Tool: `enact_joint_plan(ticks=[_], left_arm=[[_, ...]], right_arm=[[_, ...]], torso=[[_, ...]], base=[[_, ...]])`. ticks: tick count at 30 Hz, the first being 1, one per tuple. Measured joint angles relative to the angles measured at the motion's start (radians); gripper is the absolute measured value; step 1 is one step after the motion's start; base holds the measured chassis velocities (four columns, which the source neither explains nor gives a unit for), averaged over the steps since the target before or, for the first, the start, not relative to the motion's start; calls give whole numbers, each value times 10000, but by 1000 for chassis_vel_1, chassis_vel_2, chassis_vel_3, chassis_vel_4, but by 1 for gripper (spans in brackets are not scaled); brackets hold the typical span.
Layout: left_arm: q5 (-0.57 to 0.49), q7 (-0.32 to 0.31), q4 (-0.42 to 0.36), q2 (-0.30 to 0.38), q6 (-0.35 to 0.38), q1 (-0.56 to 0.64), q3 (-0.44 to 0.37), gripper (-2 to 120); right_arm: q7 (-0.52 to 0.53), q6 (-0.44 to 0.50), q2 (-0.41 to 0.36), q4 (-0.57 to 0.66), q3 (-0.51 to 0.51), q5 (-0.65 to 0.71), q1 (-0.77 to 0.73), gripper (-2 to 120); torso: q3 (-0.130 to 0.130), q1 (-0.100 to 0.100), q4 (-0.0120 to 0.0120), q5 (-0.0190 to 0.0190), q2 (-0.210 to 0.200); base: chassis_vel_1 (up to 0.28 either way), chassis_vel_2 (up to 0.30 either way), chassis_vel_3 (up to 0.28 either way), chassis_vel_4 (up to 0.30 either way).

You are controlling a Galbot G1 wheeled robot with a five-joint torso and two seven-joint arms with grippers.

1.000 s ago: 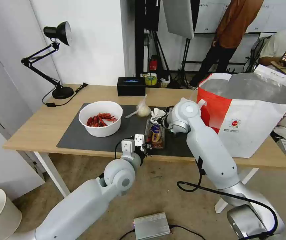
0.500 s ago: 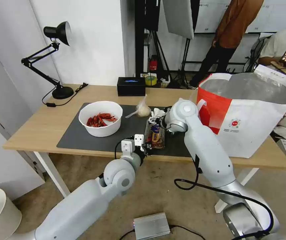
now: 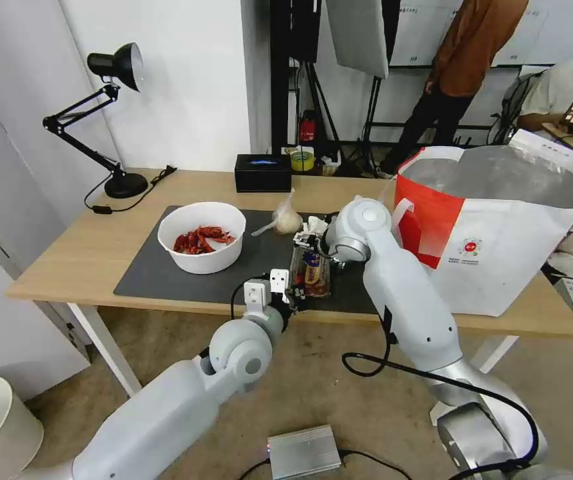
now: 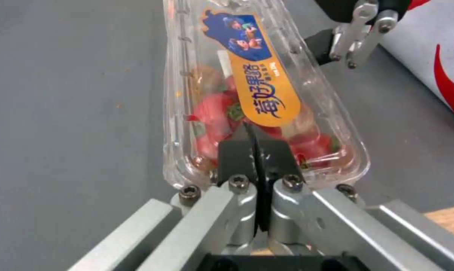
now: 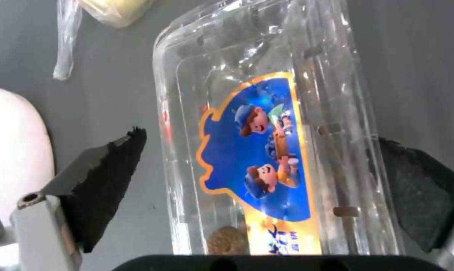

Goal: Pick up the trash from the table and place it into the takeout bag.

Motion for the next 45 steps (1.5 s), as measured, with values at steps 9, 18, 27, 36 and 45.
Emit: enact_joint_plan(ticks=[9, 18, 27, 36, 45], left_arm=[[7, 0, 3, 29, -134, 47, -1, 0], [10, -3, -61, 29, -136, 86, -14, 0], [15, -19, -84, 50, -137, 125, -56, 0], [33, -24, -85, 26, -145, 131, -57, 0], [33, -31, -118, 31, -171, 104, -108, 0]], right_arm=[[7, -1, -74, -16, 25, -115, -53, 100], [-25, -8, -113, 29, 65, -101, -141, 100], [-30, -10, -87, -6, 127, -109, -174, 80], [-76, -8, -74, -33, 181, -119, -203, 53], [-148, -4, -45, -47, 182, -102, -183, 32]], torso=[[0, 0, 0, 0, 0], [-2, -1, 1, 0, 0], [-5, -6, -9, -4, 3], [-3, -6, -10, -1, 2], [2, 3, 7, 4, -3]], base=[[0, 0, 0, 0], [0, 0, 0, 0], [0, 0, 0, 0], [0, 0, 0, 0], [0, 0, 0, 0]])
